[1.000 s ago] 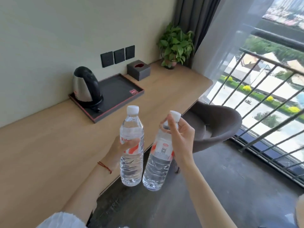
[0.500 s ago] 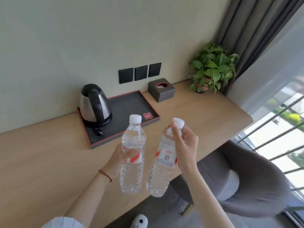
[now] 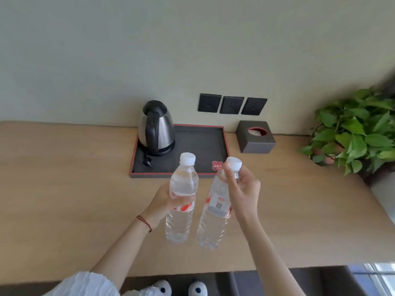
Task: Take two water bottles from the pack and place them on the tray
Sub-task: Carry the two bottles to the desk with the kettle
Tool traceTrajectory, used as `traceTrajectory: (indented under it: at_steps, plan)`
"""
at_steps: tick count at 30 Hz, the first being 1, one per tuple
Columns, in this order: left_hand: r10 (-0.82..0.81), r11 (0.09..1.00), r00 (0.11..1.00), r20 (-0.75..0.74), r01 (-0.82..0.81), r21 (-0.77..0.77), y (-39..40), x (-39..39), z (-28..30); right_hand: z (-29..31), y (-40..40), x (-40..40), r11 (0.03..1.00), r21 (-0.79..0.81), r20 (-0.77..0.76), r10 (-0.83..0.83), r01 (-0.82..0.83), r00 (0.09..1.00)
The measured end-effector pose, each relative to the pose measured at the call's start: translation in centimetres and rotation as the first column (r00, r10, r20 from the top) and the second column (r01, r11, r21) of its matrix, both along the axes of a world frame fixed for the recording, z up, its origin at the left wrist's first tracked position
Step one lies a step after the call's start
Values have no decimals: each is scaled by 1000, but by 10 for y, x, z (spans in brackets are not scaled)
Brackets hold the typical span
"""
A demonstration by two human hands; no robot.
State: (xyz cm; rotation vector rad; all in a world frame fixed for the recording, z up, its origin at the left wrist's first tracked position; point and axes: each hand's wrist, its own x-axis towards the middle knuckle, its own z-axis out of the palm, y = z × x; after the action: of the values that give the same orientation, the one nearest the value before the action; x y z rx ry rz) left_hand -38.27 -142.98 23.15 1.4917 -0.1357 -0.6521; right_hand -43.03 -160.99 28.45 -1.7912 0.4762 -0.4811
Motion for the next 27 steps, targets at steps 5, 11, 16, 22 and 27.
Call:
traceTrajectory:
  at_steps: [5,11,16,22,27]
  plan:
    - [189,977,982,20,-190,100,-15,-26,-14,-21,-22,2,967,-116,-1,230,-228,973]
    - [246,944,964,106,-263,200,-31,-36,-33,-43,-35,0,899,-215,-28,386,-383,922]
    - [204,944,974,99,-222,243,-31,-32,-46,-59,-37,-3,883,-214,0,427,-417,904]
    - [176,954,981,81,-190,232,-30,-34,-58,-86,-40,-6,870,-226,3,450,-438,893]
    - [140,962,988,71,-153,225,-28,-33,-59,-92,-41,-14,900,-170,-19,403,-401,915]
